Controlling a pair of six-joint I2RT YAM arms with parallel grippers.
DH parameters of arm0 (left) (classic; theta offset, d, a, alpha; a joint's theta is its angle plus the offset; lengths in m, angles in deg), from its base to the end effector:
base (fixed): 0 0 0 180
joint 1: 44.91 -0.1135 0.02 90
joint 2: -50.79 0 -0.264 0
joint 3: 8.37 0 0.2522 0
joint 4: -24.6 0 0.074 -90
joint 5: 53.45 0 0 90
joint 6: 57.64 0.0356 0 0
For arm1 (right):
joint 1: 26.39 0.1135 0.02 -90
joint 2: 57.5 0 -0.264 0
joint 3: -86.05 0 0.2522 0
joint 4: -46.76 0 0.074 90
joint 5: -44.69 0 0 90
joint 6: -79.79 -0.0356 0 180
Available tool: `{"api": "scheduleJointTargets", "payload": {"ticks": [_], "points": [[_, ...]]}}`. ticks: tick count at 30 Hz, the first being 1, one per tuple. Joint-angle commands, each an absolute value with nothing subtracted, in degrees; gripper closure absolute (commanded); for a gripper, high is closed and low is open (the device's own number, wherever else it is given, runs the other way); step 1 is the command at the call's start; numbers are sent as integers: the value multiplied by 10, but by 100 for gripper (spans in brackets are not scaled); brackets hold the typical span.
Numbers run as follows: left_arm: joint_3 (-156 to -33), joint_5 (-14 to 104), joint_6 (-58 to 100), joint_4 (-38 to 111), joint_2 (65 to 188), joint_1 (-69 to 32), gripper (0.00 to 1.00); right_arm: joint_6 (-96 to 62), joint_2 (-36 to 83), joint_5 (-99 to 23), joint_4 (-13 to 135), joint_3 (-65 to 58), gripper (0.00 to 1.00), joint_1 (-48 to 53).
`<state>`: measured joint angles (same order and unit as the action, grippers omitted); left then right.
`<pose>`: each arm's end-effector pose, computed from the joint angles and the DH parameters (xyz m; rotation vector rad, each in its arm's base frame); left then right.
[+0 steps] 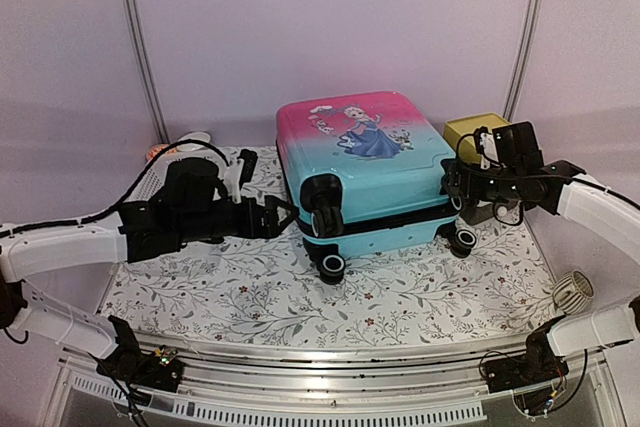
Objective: Open, take out, and arrange the luggage
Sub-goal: Adjust the luggage at the center of the board.
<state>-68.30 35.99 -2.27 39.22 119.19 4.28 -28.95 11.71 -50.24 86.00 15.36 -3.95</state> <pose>0.1787 -0.2065 0.2788 0.2591 2.0819 -0.9183 0.2461 0.0983 0.2998 -0.0251 2.2433 0.2964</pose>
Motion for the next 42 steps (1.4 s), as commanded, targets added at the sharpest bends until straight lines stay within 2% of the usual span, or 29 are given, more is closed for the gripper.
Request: {"api": "scheduleJointTargets", "payload": {"ticks": [1, 13, 27, 35, 38, 42], "points": [[-713, 339, -31, 420, 1217, 52, 2, -270, 143, -502, 868, 157, 0, -42], [-748, 304, -40, 458, 1235, 55, 2, -206, 232, -671, 904, 122, 1, -50], [-746, 288, -50, 468, 1229, 53, 2, -218, 227, -694, 937, 89, 1, -69], [-741, 299, -51, 467, 1232, 42, 2, -226, 265, -600, 937, 73, 0, -113], [-736, 312, -54, 463, 1229, 30, 2, -232, 281, -570, 935, 67, 5, -113], [-723, 325, -59, 459, 1215, 10, 2, -233, 296, -543, 931, 68, 18, -114]]}}
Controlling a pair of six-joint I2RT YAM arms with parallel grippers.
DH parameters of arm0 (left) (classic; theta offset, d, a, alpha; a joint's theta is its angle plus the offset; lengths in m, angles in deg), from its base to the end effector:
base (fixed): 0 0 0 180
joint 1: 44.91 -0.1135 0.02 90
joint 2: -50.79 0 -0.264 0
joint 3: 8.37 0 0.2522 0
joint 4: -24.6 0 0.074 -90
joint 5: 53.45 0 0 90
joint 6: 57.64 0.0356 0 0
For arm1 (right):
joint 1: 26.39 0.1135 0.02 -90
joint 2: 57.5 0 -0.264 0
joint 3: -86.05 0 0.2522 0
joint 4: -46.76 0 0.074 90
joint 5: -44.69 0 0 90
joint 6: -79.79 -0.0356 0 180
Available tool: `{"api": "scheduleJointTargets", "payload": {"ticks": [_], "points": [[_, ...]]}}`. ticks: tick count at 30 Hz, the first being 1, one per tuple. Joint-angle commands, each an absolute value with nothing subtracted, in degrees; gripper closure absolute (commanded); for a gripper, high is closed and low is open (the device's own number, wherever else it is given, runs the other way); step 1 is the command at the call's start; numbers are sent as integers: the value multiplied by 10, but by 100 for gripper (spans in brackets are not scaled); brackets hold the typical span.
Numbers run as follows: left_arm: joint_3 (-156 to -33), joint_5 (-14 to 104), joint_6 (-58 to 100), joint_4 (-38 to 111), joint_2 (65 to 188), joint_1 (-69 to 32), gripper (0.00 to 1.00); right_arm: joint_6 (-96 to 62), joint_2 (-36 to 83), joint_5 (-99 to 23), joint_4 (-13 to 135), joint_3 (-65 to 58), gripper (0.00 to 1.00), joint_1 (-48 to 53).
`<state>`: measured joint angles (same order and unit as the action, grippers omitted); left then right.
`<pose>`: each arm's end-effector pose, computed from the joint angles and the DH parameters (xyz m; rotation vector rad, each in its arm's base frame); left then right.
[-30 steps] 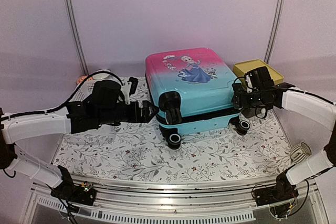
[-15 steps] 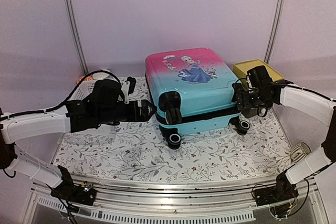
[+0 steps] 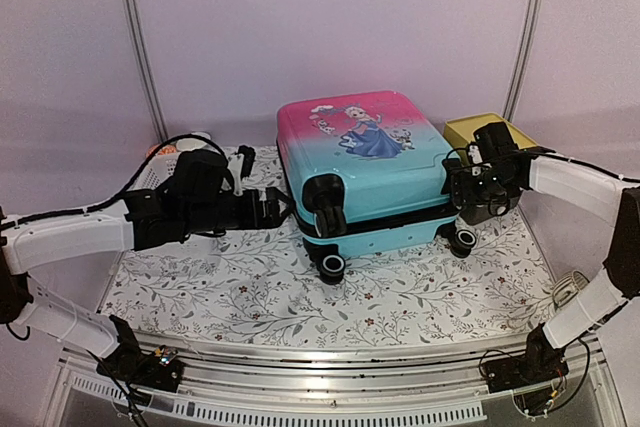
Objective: Open, take out, and arrange the luggage
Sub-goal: Adjust the luggage at the center of the board.
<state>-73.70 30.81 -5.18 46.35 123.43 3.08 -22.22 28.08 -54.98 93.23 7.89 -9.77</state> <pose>0.1947 -0.2109 0.2802 0.1343 2.1733 -0.7894 0.3026 0.0841 0.2560 -0.0316 2.4919 -0.0034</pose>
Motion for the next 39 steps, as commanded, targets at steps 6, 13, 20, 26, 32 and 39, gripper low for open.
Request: {"api": "scheduleJointTargets", "payload": {"ticks": [6, 13, 20, 26, 32, 39], "points": [[-716, 326, -51, 473, 1191, -16, 2, -226, 299, -500, 931, 71, 36, -112], [-720, 321, -40, 503, 1162, -40, 2, -239, 265, -488, 959, 88, 43, -77], [-738, 304, -28, 539, 1152, -59, 2, -379, 194, -543, 1011, 109, 45, 68], [-749, 303, -23, 550, 1153, -71, 2, -482, 175, -530, 1007, 113, 33, 171], [-744, 328, -16, 552, 1152, -70, 2, -451, 176, -623, 1056, 75, 0, 162], [-728, 356, -17, 554, 1134, -68, 2, -374, 146, -566, 1030, 65, 1, 75]]}}
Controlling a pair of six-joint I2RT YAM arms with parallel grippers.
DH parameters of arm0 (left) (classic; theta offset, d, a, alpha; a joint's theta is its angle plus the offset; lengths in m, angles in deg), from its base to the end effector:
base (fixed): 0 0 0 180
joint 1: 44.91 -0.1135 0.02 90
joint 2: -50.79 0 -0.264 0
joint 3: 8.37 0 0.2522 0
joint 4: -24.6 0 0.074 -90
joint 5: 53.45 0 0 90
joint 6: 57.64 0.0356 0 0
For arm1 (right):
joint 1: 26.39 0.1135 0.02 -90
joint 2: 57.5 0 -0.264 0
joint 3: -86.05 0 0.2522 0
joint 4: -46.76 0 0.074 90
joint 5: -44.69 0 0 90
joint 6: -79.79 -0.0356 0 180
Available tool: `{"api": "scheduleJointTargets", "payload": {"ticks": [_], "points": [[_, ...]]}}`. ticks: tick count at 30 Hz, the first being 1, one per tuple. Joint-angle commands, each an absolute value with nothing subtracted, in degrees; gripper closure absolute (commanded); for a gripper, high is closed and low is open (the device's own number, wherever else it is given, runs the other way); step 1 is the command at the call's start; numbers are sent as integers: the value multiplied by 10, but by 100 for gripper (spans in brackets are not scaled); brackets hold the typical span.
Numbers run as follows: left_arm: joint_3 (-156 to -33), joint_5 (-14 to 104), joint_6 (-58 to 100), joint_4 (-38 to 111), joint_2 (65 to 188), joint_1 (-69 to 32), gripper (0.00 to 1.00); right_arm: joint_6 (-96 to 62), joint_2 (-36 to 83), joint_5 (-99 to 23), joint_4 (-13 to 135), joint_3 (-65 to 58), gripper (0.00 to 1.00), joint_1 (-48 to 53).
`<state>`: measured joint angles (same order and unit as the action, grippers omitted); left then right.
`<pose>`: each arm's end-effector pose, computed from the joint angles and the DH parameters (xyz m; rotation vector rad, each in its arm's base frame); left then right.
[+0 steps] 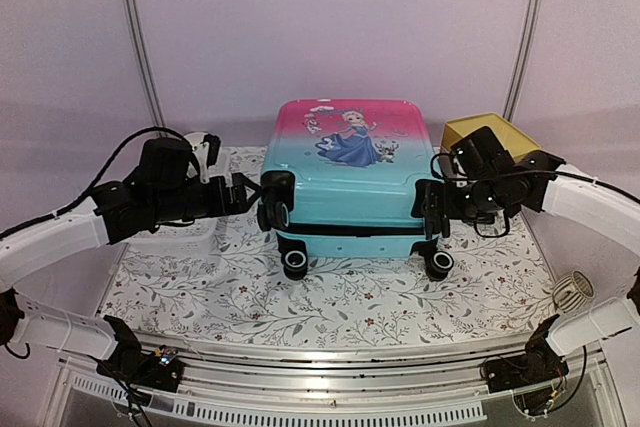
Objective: Open, take out, and arrange the luggage
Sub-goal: Adjust the luggage at the center of the board.
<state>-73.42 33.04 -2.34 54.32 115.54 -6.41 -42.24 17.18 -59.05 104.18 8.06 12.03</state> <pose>0.2009 -0.1570 0.2998 0.0330 2.1629 -0.7000 0.2134 0.1585 0.2947 -0.0417 2.4895 0.2199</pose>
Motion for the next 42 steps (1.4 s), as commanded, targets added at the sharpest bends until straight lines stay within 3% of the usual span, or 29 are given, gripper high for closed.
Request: {"api": "scheduleJointTargets", "payload": {"ticks": [1, 6, 18, 34, 37, 40, 42], "points": [[-726, 362, -20, 555, 1130, -66, 2, -362, 146, -552, 1026, 62, 1, 64], [-720, 367, -25, 555, 1120, -32, 2, -331, 158, -532, 1024, 48, 1, 46], [-770, 223, -24, 624, 1192, 45, 2, -307, 185, -434, 1013, 57, 6, 46], [-816, 250, -1, 569, 1301, 51, 6, -350, 235, -541, 1034, 69, 17, 77], [-821, 248, 1, 561, 1325, 50, 12, -364, 247, -563, 1038, 68, 26, 81], [-816, 263, 2, 551, 1338, 31, 21, -370, 245, -567, 1036, 73, 42, 88], [-807, 283, 8, 533, 1338, 13, 25, -379, 243, -572, 1042, 74, 43, 98]]}}
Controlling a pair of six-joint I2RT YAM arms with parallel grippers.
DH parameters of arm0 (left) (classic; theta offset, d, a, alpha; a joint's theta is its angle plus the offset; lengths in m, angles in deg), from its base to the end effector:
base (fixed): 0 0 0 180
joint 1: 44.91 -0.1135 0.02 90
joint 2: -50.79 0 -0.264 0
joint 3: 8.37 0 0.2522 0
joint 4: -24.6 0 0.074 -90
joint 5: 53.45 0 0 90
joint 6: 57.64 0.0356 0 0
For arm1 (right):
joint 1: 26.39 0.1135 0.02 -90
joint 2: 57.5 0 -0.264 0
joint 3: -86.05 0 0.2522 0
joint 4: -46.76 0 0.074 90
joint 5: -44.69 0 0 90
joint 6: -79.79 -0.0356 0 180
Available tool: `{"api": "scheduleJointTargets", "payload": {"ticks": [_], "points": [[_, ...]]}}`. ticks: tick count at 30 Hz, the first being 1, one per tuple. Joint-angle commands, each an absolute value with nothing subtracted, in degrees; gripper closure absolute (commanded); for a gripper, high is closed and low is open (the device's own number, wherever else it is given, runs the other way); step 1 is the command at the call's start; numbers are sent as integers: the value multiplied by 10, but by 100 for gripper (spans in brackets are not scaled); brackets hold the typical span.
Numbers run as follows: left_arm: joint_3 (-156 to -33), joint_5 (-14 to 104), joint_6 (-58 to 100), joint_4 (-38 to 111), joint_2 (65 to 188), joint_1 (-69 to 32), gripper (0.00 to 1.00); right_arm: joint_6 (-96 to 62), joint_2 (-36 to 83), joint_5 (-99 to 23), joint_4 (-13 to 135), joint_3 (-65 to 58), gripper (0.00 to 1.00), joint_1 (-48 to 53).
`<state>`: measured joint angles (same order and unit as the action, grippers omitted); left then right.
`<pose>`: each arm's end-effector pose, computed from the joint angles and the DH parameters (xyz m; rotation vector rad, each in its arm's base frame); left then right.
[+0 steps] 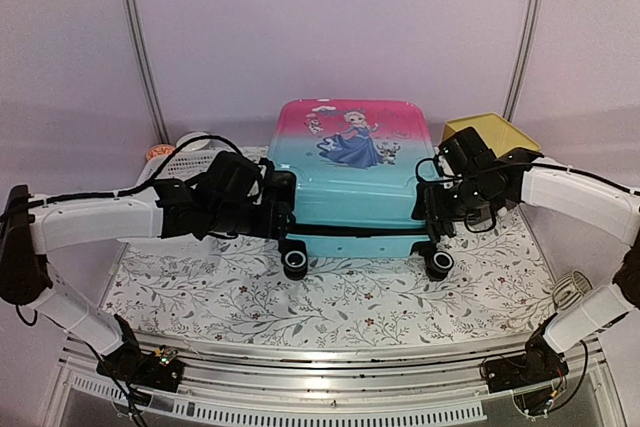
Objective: Open, take out, and arrange the luggage
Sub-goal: Adjust the luggage at the center of the board.
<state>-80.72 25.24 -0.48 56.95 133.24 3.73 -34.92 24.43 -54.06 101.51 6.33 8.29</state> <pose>0.2127 -0.2310 0.2575 0.2209 2.3363 -0.4982 0.2452 0.1631 0.2736 -0.1646 2.5552 0.2060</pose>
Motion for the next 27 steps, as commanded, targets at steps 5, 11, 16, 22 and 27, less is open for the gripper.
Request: {"api": "scheduleJointTargets", "payload": {"ticks": [5, 11, 16, 22, 27], "points": [[-796, 304, 42, 507, 1349, -49, 33, -440, 242, -595, 1079, 62, 46, 152], [-804, 368, 136, 430, 1370, -124, 35, -662, 242, -605, 1091, 24, 44, 316], [-862, 458, 182, 401, 1427, -180, 34, -743, 270, -627, 1078, -42, 26, 396], [-871, 465, 210, 387, 1424, -192, 2, -732, 256, -654, 1077, -46, 1, 396], [-844, 446, 204, 421, 1381, -194, 2, -688, 206, -678, 1063, -22, 1, 378]]}}
